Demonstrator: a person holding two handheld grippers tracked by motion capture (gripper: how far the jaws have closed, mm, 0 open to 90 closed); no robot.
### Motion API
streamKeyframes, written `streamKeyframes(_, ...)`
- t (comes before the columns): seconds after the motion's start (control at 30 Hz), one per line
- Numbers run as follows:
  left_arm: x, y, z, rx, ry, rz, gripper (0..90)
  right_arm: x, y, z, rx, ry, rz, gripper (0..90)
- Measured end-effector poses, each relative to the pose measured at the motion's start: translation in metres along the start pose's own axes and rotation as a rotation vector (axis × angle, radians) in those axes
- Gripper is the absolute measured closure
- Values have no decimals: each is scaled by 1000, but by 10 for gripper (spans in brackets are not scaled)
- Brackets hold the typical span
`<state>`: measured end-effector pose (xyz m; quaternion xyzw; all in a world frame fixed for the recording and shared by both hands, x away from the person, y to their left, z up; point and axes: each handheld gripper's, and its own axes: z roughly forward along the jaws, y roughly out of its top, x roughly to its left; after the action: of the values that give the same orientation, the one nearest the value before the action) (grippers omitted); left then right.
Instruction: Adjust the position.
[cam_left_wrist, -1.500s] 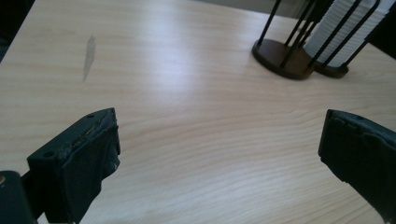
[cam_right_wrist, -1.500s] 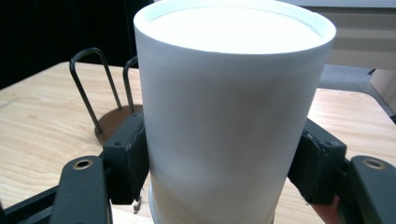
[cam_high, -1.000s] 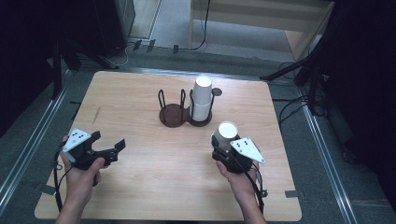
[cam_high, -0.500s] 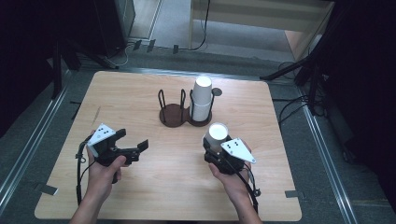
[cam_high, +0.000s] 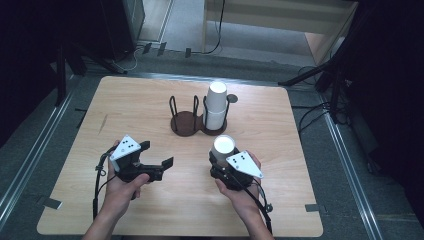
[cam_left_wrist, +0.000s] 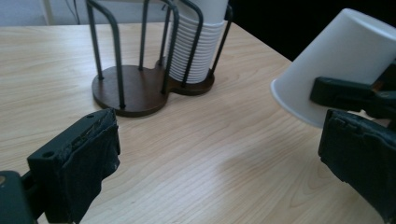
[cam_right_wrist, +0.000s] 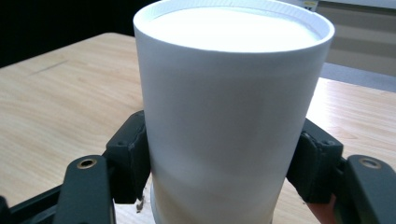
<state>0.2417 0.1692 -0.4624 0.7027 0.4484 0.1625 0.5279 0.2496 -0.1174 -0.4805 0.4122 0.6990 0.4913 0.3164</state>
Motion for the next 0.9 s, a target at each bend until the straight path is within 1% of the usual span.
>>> streamKeyframes(0.07,-3,1,0,-2,-11,8,0,6,-2,2,6,9,-16,324)
streamKeyframes(0.2,-10,3,1,-8,-32,13,0,19,-7,4,14,34,-39,326)
streamKeyframes(0.4,-24,2,11,25,-62,47,0,35,-11,4,23,68,-75,327)
streamKeyframes(0.47,-29,0,14,28,-76,60,0,38,-11,4,22,72,-81,327)
streamKeyframes(0.57,-33,-1,17,27,-110,47,0,42,-11,3,22,82,-87,328)
streamKeyframes(0.6,-33,-1,18,30,-109,53,0,44,-12,3,22,86,-95,327)
streamKeyframes(0.73,-37,-1,20,31,-125,55,0,48,-14,2,31,102,-103,327)
streamKeyframes(0.83,-42,-1,24,38,-146,62,0,52,-16,1,29,118,-113,327)
streamKeyframes(0.9,-45,-1,27,51,-160,73,0,54,-16,-1,23,128,-122,327)
